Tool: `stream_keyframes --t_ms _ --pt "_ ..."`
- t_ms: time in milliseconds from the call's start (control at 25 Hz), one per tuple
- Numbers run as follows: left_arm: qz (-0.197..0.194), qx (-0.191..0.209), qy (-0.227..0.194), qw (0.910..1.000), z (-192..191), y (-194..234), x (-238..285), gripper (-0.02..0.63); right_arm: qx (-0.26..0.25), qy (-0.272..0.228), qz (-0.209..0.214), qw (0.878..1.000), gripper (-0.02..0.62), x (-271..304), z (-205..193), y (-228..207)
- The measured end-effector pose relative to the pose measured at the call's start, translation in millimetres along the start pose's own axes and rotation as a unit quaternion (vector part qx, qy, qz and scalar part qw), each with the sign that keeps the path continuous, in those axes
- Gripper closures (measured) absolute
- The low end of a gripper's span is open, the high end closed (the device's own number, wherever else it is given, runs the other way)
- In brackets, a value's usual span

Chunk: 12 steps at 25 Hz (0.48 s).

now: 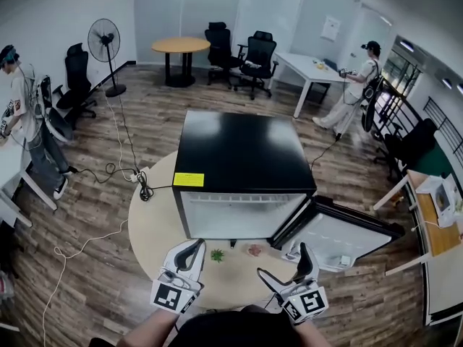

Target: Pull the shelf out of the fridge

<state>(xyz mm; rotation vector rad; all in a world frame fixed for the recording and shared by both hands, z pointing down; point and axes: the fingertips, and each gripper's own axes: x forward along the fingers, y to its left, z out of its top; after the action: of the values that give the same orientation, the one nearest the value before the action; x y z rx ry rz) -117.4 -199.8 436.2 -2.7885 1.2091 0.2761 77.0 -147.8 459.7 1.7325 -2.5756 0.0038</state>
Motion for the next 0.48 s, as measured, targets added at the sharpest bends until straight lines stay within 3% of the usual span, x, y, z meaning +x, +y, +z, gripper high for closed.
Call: stream_keyframes --t_ms 320,480 --pt "0.020 0.023 0.006 0.9995 1.5 13.1 26.3 0.607 0.025 -0.014 0.017 0.999 -0.002 25.6 -0.8 -21.0" --pt "0.027 0.045 -0.014 0.9985 12.1 11.3 37.3 0.607 0.033 -0.017 0.038 0.999 -0.002 36.7 1.0 -30.3"
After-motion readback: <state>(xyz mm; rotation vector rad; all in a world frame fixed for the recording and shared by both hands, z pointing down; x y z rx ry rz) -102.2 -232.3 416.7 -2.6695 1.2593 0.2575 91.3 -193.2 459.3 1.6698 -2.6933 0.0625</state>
